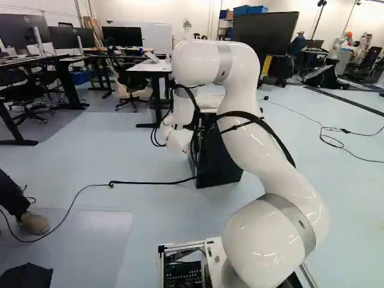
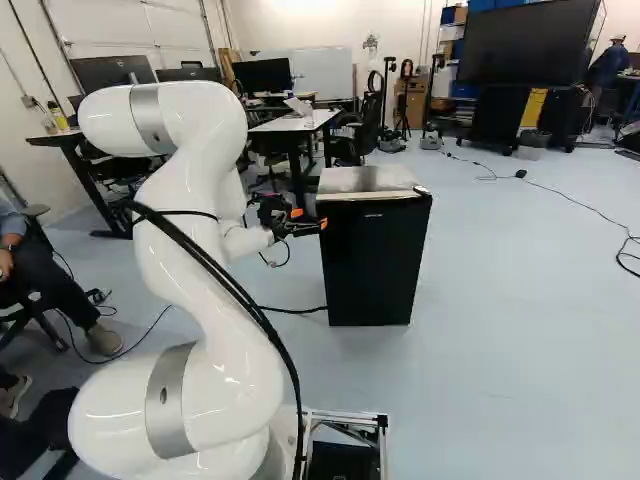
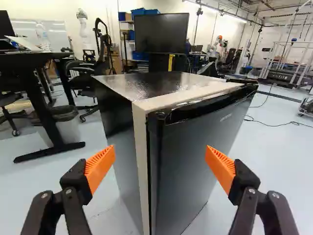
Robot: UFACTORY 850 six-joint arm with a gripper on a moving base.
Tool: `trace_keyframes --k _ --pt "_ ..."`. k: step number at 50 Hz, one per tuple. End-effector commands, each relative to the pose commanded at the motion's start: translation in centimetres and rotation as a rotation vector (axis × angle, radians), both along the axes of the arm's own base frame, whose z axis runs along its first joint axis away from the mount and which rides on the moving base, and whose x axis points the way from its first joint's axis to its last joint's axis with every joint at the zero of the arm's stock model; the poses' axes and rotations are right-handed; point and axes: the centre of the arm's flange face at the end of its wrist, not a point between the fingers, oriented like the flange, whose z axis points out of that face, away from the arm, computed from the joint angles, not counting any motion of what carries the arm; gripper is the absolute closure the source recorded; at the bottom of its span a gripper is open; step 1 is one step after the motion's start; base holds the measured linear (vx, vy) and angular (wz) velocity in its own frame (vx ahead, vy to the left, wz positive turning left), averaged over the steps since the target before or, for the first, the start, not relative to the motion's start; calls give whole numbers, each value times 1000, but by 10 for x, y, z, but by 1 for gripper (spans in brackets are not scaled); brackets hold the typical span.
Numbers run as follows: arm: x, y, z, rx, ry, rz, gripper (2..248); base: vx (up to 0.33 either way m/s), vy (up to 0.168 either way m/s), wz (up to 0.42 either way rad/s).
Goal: Open the fridge door
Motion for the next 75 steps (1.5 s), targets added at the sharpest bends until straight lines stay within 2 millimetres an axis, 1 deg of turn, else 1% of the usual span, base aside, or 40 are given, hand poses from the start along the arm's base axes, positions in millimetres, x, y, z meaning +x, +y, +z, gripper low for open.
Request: trace_keyframes --k 18,42,59,75 --pt "2 -7 -1 5 -2 -35 3 0 0 0" --pt "10 -13 -2 14 -10 -80 3 0 0 0" --pt "11 -20 -3 18 -11 -114 3 0 0 0" --pt "10 -23 -3 21 -9 -137 3 0 0 0"
